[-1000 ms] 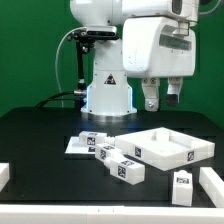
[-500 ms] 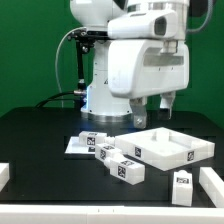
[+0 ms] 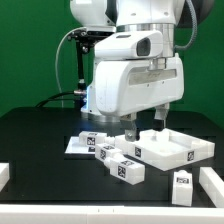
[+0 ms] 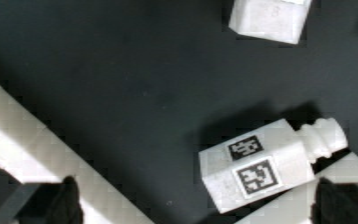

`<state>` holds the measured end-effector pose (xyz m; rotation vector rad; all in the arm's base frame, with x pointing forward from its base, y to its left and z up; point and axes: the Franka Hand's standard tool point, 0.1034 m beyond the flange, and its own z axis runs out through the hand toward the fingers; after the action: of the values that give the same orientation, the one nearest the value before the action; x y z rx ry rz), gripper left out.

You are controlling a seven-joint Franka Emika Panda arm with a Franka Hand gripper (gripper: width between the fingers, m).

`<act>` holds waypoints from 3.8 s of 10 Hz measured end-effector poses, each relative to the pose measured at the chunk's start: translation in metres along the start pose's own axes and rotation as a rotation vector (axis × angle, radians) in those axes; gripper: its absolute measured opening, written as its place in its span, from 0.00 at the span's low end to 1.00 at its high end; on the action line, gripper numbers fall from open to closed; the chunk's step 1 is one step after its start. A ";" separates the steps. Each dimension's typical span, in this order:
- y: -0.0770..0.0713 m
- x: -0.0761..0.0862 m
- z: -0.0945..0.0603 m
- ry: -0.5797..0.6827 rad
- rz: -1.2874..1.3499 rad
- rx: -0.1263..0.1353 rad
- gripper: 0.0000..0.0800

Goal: Assemble square table

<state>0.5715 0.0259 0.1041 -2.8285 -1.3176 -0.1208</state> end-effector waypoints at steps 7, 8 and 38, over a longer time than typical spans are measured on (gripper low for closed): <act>-0.046 -0.038 0.061 -0.008 0.073 0.003 0.81; -0.045 -0.043 0.070 -0.010 0.073 0.006 0.81; 0.012 -0.243 0.063 -0.008 0.328 -0.053 0.35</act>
Offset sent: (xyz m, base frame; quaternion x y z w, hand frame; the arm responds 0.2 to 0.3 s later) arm -0.0376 -0.0059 -0.0299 0.0210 -0.0245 0.0657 0.9973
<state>0.4290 -0.1646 0.0221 -3.0433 -0.8447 -0.1393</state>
